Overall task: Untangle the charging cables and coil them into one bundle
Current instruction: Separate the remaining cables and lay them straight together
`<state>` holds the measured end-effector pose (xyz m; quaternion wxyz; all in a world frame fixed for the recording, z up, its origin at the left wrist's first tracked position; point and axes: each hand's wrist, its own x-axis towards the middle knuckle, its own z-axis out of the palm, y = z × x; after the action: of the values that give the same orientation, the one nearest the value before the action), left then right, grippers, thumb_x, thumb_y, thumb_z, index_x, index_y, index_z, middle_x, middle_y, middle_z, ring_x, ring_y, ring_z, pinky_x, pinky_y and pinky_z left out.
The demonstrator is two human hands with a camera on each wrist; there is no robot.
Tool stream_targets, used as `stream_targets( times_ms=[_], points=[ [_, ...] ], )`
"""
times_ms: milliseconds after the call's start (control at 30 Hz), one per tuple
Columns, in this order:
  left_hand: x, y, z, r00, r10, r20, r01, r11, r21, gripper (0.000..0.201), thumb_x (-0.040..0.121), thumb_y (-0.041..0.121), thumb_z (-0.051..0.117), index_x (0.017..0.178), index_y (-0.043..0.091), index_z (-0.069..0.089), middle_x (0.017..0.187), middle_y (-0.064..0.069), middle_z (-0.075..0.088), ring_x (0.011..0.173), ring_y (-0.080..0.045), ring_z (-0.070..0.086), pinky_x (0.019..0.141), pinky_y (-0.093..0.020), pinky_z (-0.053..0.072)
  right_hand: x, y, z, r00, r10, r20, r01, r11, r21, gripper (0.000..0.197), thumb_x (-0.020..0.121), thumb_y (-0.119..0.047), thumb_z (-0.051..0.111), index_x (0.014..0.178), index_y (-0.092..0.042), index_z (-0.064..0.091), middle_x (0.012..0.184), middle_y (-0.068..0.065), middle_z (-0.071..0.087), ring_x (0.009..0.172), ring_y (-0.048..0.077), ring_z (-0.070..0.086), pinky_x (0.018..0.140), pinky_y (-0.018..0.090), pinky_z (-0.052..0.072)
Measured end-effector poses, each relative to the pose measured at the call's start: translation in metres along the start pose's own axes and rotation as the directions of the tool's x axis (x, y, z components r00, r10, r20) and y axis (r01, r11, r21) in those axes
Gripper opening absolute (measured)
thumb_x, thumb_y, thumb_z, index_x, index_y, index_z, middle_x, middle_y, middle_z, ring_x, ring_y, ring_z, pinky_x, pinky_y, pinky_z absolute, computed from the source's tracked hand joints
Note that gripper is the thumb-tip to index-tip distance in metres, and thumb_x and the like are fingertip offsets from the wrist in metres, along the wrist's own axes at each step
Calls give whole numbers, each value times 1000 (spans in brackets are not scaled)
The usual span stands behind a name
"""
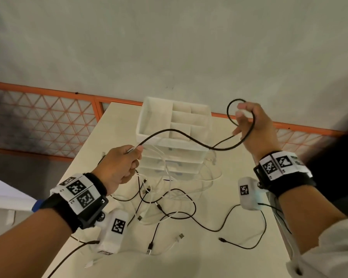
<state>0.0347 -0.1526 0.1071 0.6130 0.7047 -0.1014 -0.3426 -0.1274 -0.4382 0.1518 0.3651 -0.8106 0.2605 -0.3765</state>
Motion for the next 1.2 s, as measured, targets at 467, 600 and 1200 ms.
stream_targets(
  times_ms=[467, 600, 1200],
  points=[
    [-18, 9, 36, 944, 127, 303, -214, 937, 274, 36, 98, 40, 54, 82, 9, 64, 45, 14, 39, 37, -4, 29, 37, -14, 24, -90, -33, 46, 734, 219, 643, -276, 961, -12, 66, 81, -46, 79, 137, -47, 44, 51, -9, 50, 48, 7, 44, 55, 20, 42],
    [-32, 28, 44, 901, 233, 367, -331, 915, 230, 50, 101, 45, 43, 79, 7, 67, 46, 12, 42, 41, -6, 32, 40, -15, 24, -111, -17, 75, 653, 266, 709, -319, 946, -62, 14, 92, -31, 70, 89, -19, 64, 51, -12, 55, 40, 7, 43, 49, 23, 39],
    [-6, -70, 6, 998, 67, -12, -35, 665, 746, 41, 105, 32, 35, 92, 3, 61, 93, -16, 65, 92, -36, 60, 81, -38, 47, -142, 89, 61, 803, 496, 331, -234, 772, -591, 46, 87, -18, 64, 127, -33, 46, 111, -3, 71, 100, 26, 67, 87, 34, 52]
  ],
)
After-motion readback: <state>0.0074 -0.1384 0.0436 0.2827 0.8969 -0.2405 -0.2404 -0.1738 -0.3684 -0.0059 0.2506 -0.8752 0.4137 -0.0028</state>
